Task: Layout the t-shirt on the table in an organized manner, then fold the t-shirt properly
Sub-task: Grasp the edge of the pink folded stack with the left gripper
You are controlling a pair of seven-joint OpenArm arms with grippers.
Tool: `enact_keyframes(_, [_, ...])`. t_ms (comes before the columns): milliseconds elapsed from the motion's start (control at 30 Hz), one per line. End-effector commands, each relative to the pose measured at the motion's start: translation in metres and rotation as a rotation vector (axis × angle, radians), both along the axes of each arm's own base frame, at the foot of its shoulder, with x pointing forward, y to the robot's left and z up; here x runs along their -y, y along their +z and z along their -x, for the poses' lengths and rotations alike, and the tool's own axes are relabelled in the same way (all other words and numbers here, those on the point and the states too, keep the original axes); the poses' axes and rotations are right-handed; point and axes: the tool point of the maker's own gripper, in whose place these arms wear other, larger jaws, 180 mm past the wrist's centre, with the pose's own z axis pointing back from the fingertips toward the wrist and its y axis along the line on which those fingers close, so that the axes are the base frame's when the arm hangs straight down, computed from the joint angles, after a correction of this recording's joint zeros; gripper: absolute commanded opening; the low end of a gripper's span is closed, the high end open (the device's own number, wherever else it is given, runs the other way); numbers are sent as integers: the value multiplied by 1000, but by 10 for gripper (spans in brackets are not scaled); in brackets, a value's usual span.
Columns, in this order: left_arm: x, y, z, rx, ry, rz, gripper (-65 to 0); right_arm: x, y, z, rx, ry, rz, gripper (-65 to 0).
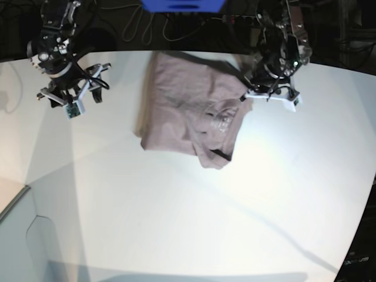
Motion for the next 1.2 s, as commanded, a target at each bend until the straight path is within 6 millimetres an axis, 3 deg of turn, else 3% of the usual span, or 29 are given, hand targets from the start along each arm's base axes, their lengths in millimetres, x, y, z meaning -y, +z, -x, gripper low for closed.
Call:
enact_keyframes(0, [1, 4, -9, 19, 3, 9, -650, -1, 8, -7, 35, 16, -6, -284])
enact_keyframes(300, [7, -3, -64, 71, 25, 18, -650, -1, 8, -6, 33, 16, -6, -284])
enact_keyframes(433, [4, 22, -82, 140, 22, 17, -650, -1, 7, -5, 29, 17, -5, -284])
enact_keyframes(567, [-3, 47, -70, 178, 12, 1, -650, 0, 8, -6, 32, 18, -2, -284])
enact_keyframes(767, [-24, 57, -14, 140, 34, -47, -650, -1, 8, -7, 34, 17, -3, -284])
enact_keyframes(900, [-7, 49, 14, 93, 11, 13, -650, -1, 11, -12, 46, 17, -4, -284])
enact_keyframes(1167, [24, 20, 31, 0, -48, 75, -650, -13, 9, -11, 40, 50, -16, -284])
